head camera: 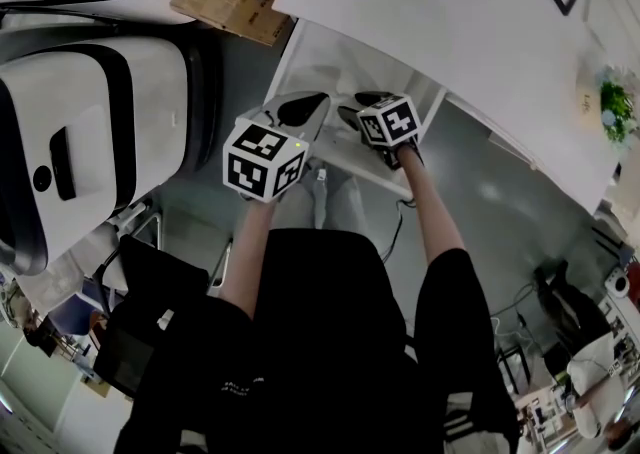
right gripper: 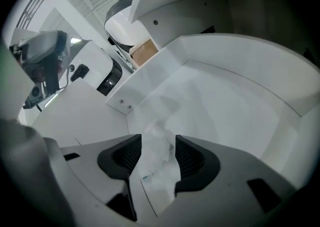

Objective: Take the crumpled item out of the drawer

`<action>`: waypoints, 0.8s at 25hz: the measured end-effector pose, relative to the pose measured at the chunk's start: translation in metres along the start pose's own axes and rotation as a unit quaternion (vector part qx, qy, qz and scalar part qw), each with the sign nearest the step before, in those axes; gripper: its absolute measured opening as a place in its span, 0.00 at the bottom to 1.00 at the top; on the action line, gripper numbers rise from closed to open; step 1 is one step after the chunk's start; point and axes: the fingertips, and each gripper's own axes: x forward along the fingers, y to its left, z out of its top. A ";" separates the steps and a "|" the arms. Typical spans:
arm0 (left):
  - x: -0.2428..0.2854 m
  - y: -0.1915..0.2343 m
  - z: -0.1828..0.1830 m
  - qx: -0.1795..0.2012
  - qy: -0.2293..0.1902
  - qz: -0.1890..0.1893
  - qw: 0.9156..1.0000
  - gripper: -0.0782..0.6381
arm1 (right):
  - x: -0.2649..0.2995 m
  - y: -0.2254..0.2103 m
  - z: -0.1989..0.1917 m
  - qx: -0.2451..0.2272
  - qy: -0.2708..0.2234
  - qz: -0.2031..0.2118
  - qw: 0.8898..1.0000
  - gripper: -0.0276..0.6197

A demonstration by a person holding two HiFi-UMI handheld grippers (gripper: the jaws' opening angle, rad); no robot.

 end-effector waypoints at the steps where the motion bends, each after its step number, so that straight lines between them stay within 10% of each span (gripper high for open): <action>1: 0.000 0.000 0.000 -0.001 0.000 0.000 1.000 0.11 | 0.002 0.000 -0.002 0.001 0.003 0.000 1.000 0.35; 20: -0.004 0.003 0.000 -0.009 -0.012 0.013 1.000 0.10 | 0.004 0.008 -0.014 -0.011 0.036 0.026 0.999 0.12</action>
